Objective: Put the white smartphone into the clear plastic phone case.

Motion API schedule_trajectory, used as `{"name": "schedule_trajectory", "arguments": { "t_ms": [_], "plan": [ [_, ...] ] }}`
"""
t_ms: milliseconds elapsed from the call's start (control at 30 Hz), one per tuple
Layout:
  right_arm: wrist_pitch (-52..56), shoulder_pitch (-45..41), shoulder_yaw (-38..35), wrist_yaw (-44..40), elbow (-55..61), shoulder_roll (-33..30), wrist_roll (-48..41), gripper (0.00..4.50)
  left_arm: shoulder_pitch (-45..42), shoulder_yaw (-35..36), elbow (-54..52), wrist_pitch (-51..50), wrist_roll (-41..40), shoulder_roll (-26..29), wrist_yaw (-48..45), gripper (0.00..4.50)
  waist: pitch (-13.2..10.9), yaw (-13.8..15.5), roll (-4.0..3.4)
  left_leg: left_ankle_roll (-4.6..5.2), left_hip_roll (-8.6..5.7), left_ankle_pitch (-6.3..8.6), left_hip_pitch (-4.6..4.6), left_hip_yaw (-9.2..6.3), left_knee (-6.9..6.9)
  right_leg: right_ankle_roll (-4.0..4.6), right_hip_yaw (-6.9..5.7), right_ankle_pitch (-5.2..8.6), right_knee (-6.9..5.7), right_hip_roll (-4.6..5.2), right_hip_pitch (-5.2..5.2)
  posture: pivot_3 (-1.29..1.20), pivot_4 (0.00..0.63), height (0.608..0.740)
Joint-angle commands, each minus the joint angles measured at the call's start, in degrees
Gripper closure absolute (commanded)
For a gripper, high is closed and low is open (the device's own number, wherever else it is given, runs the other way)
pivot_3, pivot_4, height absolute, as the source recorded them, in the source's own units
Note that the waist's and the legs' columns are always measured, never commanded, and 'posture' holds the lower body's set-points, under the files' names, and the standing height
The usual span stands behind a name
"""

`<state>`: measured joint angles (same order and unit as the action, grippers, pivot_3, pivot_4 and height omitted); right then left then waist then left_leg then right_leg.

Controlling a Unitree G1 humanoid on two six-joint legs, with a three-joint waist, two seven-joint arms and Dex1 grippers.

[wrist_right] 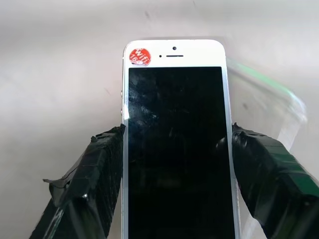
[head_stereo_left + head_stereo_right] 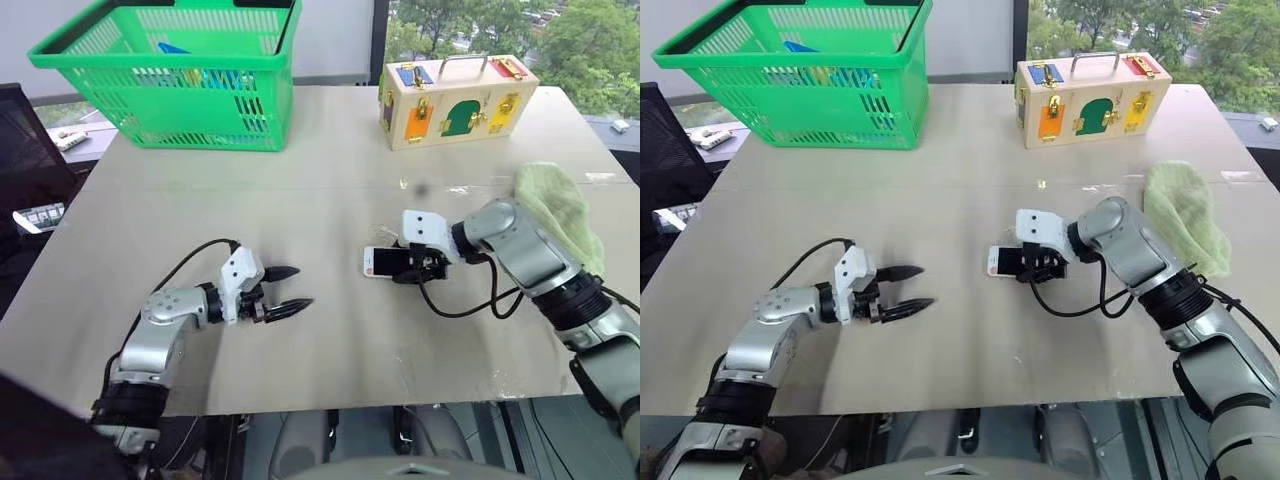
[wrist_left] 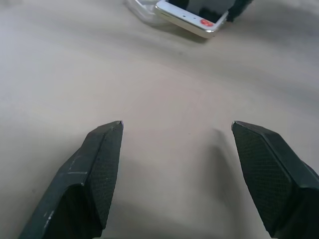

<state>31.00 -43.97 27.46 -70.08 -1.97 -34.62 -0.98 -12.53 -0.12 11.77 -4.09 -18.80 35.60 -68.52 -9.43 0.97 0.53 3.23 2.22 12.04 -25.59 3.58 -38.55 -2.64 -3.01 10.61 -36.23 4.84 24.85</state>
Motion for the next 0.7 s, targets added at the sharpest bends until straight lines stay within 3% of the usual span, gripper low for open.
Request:
{"name": "schedule_trajectory", "arguments": {
  "t_ms": [33, 200, 267, 367, 533, 700],
  "plan": [
    [0.5, 0.0, -4.2, -1.0, 3.9, -0.7, -3.2, 1.62, -2.7, 0.5, 12.3, 5.9, 2.3, -0.6, -0.7, 0.89, 0.1, 0.0, -0.13, -0.01, 0.0, 0.0, 0.02, 0.0, 0.0, 0.0, -0.05, 0.0, -0.02, 0.03, 0.0, 0.0, 0.15, 0.74],
    [3.1, -1.1, -8.2, 5.0, 4.1, 0.5, -3.3, 1.62, -6.2, -0.2, 25.2, 14.6, 3.8, -2.4, -2.4, 0.89, 0.4, 0.0, -0.72, -0.25, 0.0, 0.12, 0.41, 0.04, 0.01, -0.05, -0.13, 0.03, -0.35, 0.23, -0.12, 0.0, 0.15, 0.74],
    [4.0, -1.1, -8.3, 6.2, 4.8, -0.3, -2.6, 1.62, -6.2, -0.4, 25.9, 16.0, 3.8, -2.9, -2.5, 0.89, 0.6, -0.1, -0.94, -0.29, 0.06, 0.14, 0.94, 0.15, 0.19, -0.02, -0.21, 0.03, -0.51, 0.34, -0.38, 0.0, 0.15, 0.74],
    [4.8, -0.6, -7.1, 8.2, 5.6, -2.1, 0.0, 1.64, -5.0, -0.7, 23.8, 16.2, 3.6, -3.4, -2.1, 0.89, 0.9, -0.3, -1.46, -0.3, 0.22, 0.15, 1.03, 0.13, 0.26, -0.02, -0.59, 0.03, -0.53, 0.52, -0.29, 0.0, 0.15, 0.74],
    [3.5, -0.5, -4.5, 11.7, 3.0, -2.3, 5.0, 1.67, -1.0, -0.4, 13.8, 14.2, 1.3, -4.2, -1.6, 0.89, 0.9, -0.4, -1.56, -0.29, 0.19, 0.14, 1.15, 0.53, 0.25, -0.02, -1.03, 0.02, -0.58, 1.14, -0.18, 0.0, 0.15, 0.74],
    [4.4, -0.8, -4.4, 12.9, 1.8, -1.0, 5.9, 1.7, 0.0, 3.8, -8.7, -3.7, -9.4, -2.0, 3.5, 0.89, 0.7, 0.0, -1.08, -0.06, 0.08, 0.0, 0.65, 0.62, 0.15, -0.02, -1.01, 0.02, -0.51, 1.27, 0.1, 0.0, 0.15, 0.74]
  ]
}}
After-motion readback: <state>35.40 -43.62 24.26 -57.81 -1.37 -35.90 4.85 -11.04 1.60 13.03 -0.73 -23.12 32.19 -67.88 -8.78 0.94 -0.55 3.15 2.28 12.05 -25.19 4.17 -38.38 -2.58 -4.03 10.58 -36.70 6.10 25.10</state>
